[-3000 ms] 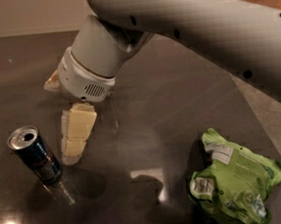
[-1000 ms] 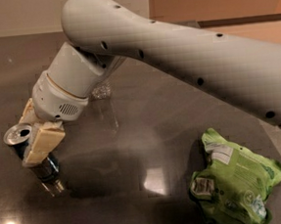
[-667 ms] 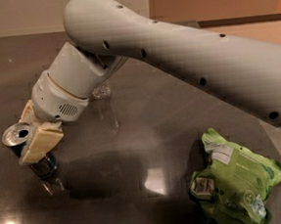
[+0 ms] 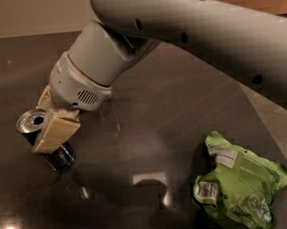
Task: Move redbull can near green rice chip bag
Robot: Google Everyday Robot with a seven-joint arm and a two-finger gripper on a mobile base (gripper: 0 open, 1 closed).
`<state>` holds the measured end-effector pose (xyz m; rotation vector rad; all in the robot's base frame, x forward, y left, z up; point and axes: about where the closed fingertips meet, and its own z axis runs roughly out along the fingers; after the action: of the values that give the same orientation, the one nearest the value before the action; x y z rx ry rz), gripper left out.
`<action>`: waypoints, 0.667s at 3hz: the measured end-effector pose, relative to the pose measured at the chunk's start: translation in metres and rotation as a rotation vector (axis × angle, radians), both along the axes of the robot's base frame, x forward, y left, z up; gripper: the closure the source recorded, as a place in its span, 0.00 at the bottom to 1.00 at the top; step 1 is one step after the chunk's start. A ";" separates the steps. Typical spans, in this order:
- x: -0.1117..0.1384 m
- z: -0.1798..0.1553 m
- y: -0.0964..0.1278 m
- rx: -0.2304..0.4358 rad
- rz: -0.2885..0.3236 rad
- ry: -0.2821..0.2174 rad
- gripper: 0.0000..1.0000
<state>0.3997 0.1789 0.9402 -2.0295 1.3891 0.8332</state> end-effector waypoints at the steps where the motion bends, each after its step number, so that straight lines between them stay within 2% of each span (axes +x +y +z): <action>1: 0.001 0.026 -0.038 -0.017 -0.139 -0.033 1.00; 2: -0.003 0.049 -0.086 -0.033 -0.298 -0.065 1.00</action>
Offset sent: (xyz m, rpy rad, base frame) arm -0.0041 -0.1613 0.0753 -0.0546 -0.0926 -0.5168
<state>0.3967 0.0927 0.9896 -1.7961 1.6250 0.6123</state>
